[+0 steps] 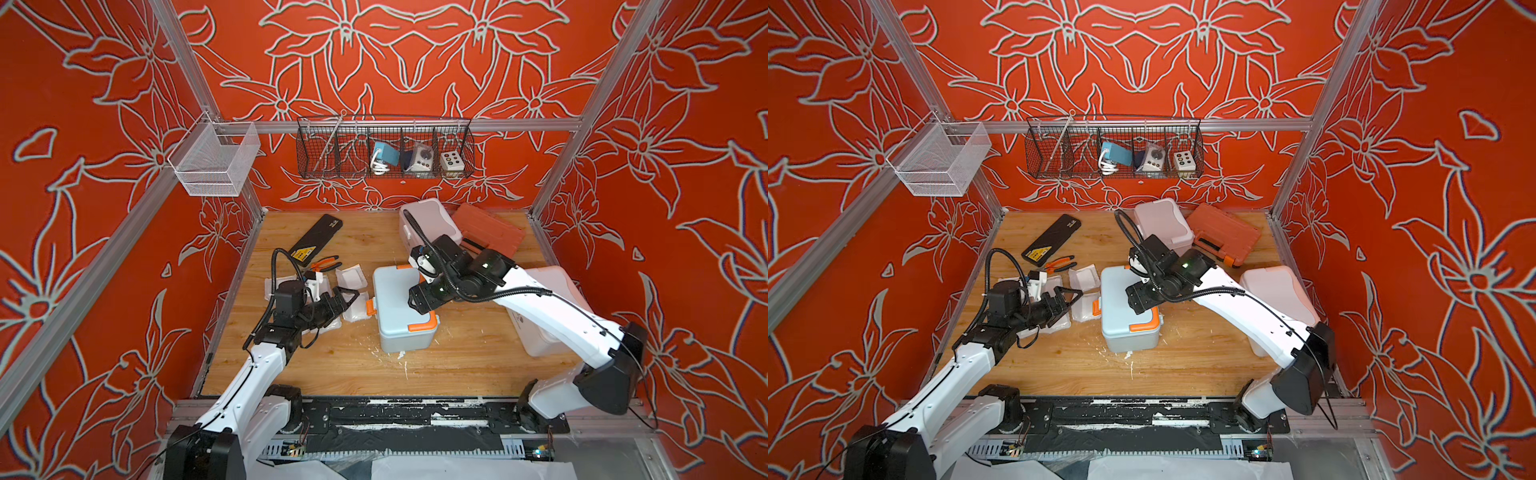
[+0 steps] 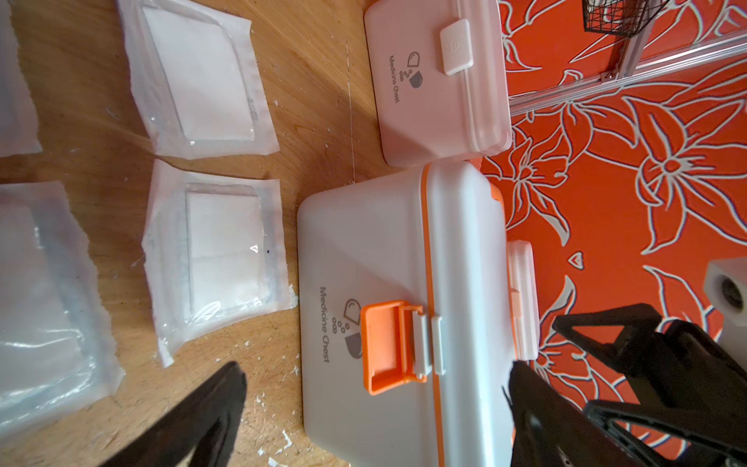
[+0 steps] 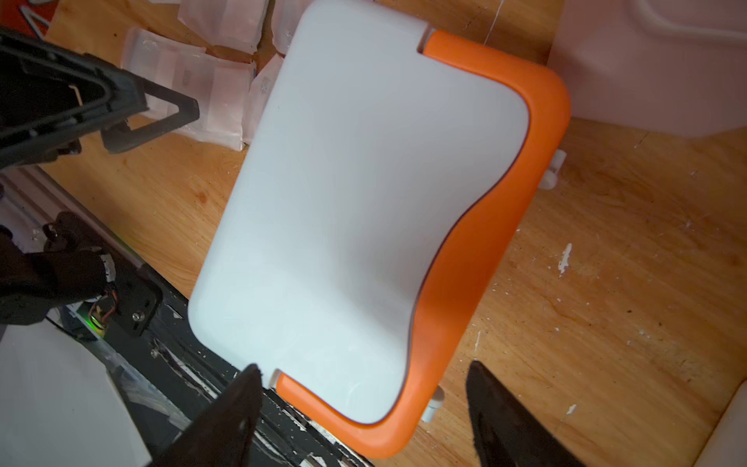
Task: Open first aid kits and take out gauze
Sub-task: Fasten the fastener of the first aid kit.
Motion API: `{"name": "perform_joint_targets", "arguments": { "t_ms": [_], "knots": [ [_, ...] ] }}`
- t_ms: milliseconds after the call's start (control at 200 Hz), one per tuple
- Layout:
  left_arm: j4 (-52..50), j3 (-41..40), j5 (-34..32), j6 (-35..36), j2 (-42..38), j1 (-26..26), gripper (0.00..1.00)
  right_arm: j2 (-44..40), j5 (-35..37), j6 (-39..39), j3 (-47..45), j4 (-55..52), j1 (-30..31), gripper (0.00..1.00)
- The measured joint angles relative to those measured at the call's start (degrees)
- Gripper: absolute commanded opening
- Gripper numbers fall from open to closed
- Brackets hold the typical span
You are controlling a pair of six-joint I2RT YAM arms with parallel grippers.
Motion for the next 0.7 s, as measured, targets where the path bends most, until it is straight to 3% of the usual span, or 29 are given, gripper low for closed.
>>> {"name": "perform_joint_targets", "arguments": {
  "t_ms": [170,410,701],
  "knots": [
    [5.01,-2.21,0.04,-1.86,1.62,0.50,0.98,7.08,2.84,-1.77,7.76,-2.40,2.58,0.42],
    [12.96,-4.72,0.66,-3.85,6.58,0.59,0.98,14.67,3.63,-2.82,15.41,-4.15,3.32,0.34],
    [24.52,-7.93,3.67,-6.97,11.96,-0.13,0.98,18.97,3.37,-2.89,15.50,-4.24,3.52,0.32]
  ]
}}
